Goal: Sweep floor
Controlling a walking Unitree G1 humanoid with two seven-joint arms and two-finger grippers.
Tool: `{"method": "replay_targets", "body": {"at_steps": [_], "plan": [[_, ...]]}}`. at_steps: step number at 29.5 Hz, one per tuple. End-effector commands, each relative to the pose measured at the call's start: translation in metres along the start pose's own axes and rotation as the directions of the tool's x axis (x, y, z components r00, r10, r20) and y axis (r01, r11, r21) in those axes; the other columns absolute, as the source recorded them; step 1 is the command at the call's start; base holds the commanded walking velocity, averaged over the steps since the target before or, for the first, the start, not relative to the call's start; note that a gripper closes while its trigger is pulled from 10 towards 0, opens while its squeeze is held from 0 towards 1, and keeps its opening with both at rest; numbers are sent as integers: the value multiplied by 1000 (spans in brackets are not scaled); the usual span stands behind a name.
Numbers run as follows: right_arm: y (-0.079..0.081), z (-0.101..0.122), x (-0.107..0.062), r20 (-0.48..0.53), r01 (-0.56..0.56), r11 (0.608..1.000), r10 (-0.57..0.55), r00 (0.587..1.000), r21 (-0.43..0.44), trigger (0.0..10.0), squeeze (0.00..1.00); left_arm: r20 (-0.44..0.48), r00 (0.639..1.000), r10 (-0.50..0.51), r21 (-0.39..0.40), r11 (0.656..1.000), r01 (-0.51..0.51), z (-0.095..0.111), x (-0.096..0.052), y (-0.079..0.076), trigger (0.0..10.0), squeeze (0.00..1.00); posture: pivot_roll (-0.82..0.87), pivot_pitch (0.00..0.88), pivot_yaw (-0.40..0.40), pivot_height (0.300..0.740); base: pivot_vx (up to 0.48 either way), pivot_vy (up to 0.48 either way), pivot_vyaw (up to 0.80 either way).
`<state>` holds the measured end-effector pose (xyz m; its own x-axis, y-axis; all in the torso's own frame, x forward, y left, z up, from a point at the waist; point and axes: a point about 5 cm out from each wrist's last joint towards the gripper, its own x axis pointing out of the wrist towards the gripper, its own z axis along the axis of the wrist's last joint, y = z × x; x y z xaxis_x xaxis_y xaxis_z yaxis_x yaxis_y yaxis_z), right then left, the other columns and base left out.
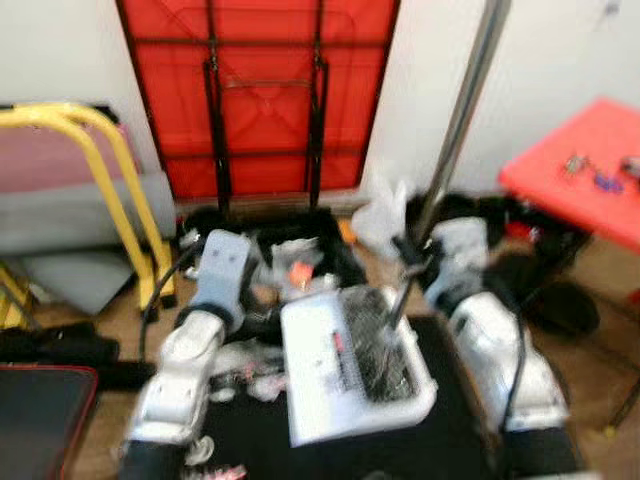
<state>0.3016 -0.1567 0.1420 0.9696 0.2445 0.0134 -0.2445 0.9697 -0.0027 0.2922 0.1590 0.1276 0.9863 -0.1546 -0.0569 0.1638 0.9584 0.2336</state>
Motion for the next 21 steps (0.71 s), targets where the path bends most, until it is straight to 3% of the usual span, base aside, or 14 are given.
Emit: {"method": "replay_targets", "body": {"at_steps": [1, 21], "plan": [[-4, 17, 2, 84, 14, 1000, -14, 996, -2, 10000, 0, -2, 1000, -1, -5, 1000, 1, -1, 0, -4, 10000, 0, -119, 35, -139, 740, -262, 0, 0], [-6, 19, 2, 89, 25, 1000, -25, 996, -5, 10000, 0, 21, 1000, -16, 14, 1000, 16, 3, 0, -4, 10000, 0, -119, 37, -138, 740, -13, 0, 0]]}}
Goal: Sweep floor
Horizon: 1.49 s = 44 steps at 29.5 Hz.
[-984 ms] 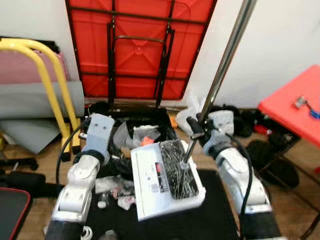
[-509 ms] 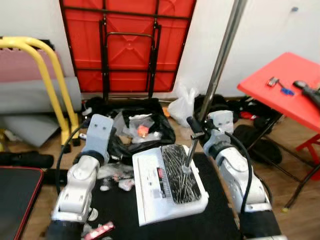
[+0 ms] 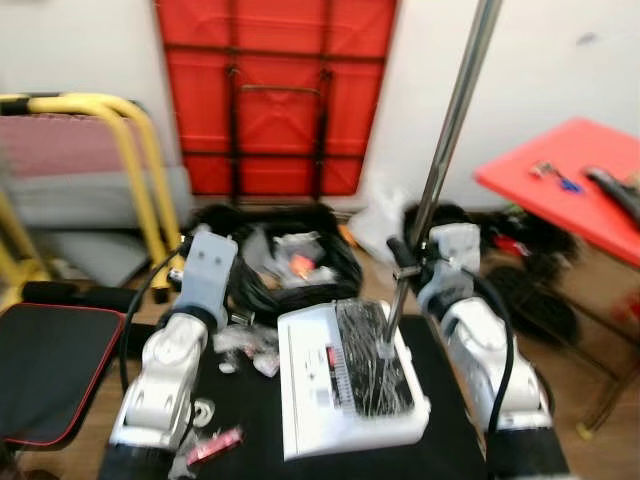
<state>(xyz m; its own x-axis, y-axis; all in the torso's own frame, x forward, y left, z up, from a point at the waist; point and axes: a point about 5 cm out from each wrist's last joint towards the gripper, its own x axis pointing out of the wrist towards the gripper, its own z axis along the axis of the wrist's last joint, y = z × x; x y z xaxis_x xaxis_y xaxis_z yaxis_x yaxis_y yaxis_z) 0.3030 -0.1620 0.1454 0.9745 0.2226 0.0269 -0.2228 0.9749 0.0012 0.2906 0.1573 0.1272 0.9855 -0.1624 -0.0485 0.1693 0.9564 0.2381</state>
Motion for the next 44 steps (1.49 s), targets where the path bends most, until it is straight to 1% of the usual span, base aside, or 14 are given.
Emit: {"method": "replay_targets", "body": {"at_steps": [1, 2, 11, 16, 22, 26, 37, 39, 41, 44], "plan": [[-1, 15, 2, 75, 2, 1000, -2, 997, -9, 10000, 0, 12, 1000, -11, 10, 1000, 11, 3, 1, -3, 10000, 0, -119, 37, -138, 740, 0, 0, 0], [-1, 15, 2, 75, 2, 1000, -2, 997, -9, 10000, 0, 12, 1000, -11, 10, 1000, 11, 3, 1, -3, 10000, 0, -119, 37, -138, 740, 0, 0, 0], [-5, 14, 1, 63, 12, 1000, -13, 998, 5, 10000, 0, 11, 1000, -28, 7, 1000, 28, 3, 0, -4, 10000, 0, -119, 38, -137, 740, 0, 0, 800], [-7, 13, 2, 60, 47, 999, -47, 997, 3, 10000, 0, 13, 999, -30, 0, 1000, 30, 3, 0, -4, 10000, 0, -119, 39, -137, 740, 0, 0, 0], [-8, 13, 2, 61, 48, 999, -49, 997, 4, 10000, 0, 15, 999, -32, -1, 999, 32, 3, 0, -4, 10000, 0, -119, 38, -138, 740, 0, 0, 0], [-8, 13, 2, 64, 49, 999, -49, 997, 6, 10000, 0, 20, 998, -55, 12, 998, 54, 4, -1, -6, 10000, 0, -119, 38, -138, 740, 0, 0, 0], [-7, 13, 2, 60, 39, 999, -39, 997, 4, 10000, 0, 16, 998, -63, 12, 998, 63, 4, -1, -7, 10000, 0, -120, 38, -139, 740, 293, 0, 0], [-8, 13, 2, 54, 41, 999, -41, 998, -9, 10000, 0, 17, 998, -65, 13, 998, 65, 4, -1, -7, 10000, 0, -119, 38, -140, 740, 311, 0, 800], [-8, 13, 2, 66, 39, 999, -39, 997, 8, 10000, 0, 17, 998, -66, 13, 998, 66, 4, -2, -7, 10000, 0, -118, 37, -140, 740, 317, 0, 731], [-8, 14, 2, 68, 49, 999, -51, 996, 23, 10000, 0, 17, 998, -67, 13, 998, 67, 4, -2, -7, 10000, 0, -119, 36, -139, 740, 315, 0, 0]]}}
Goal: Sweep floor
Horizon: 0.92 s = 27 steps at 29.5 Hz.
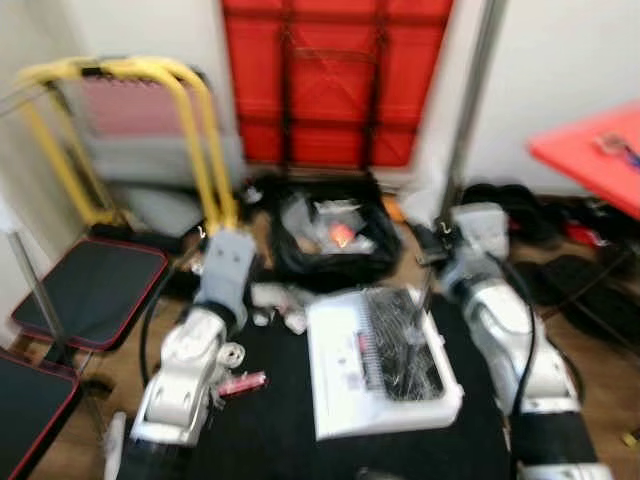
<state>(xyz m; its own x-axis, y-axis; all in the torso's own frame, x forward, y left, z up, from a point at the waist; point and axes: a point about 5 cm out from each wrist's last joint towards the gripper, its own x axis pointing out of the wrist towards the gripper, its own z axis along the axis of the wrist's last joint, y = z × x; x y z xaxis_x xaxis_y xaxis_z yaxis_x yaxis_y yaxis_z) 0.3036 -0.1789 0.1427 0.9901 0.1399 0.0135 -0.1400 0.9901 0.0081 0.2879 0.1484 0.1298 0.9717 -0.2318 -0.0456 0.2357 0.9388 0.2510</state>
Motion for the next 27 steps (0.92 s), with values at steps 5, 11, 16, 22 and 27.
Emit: {"method": "replay_targets", "body": {"at_steps": [5, 11, 16, 22, 27], "plan": [[8, 16, 5, 76, -26, 1000, 25, 997, 9, 10000, 0, -2, 1000, -1, -3, 1000, 1, 0, -1, 1, 10000, 0, -120, 36, -138, 740, 316, 0, 0], [9, 16, 5, 77, -33, 999, 33, 996, 4, 10000, 0, -2, 1000, 12, -11, 1000, -12, 0, 0, 1, 10000, 0, -120, 37, -139, 740, 253, 0, 0], [11, 17, 5, 81, -43, 999, 42, 996, 5, 10000, 0, -3, 999, 32, -22, 999, -32, 0, 1, 3, 10000, 0, -120, 38, -140, 740, 0, 0, 0], [12, 17, 5, 84, -47, 999, 46, 995, 9, 10000, 0, -4, 999, 35, -23, 999, -35, 0, 1, 4, 10000, 0, -122, 38, -139, 740, 0, 0, 0], [12, 18, 5, 88, -47, 999, 46, 995, 14, 10000, 0, -5, 999, 38, -22, 999, -39, 0, 1, 4, 10000, 0, -122, 40, -139, 740, 0, 0, 0]]}}
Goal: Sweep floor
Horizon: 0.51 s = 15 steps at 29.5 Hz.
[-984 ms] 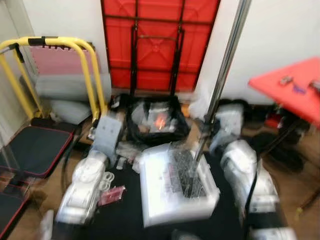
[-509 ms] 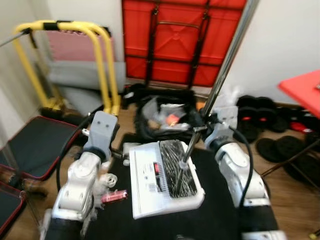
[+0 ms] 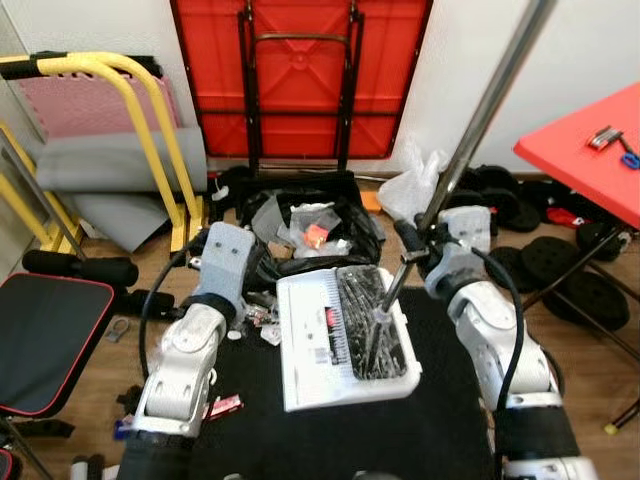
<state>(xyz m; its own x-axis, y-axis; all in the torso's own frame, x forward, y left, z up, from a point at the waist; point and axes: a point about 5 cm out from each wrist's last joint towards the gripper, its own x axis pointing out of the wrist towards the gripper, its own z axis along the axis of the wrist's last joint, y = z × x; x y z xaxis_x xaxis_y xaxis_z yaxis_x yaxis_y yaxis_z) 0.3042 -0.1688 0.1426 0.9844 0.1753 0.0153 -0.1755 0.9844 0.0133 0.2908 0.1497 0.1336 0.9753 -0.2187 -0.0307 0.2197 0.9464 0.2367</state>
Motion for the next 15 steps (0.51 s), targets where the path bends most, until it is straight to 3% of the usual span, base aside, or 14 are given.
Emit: {"method": "replay_targets", "body": {"at_steps": [1, 15], "plan": [[3, 18, 3, 86, -12, 1000, 11, 996, 9, 10000, 0, -16, 1000, 22, -6, 1000, -22, -4, -1, 2, 10000, 0, -122, 40, -139, 740, 0, 0, 0], [-13, 22, 13, 49, 110, 993, -109, 993, -30, 10000, 0, -17, 999, 27, -5, 1000, -27, -4, 0, 2, 10000, 0, -120, 41, -139, 725, 0, 0, 0]]}}
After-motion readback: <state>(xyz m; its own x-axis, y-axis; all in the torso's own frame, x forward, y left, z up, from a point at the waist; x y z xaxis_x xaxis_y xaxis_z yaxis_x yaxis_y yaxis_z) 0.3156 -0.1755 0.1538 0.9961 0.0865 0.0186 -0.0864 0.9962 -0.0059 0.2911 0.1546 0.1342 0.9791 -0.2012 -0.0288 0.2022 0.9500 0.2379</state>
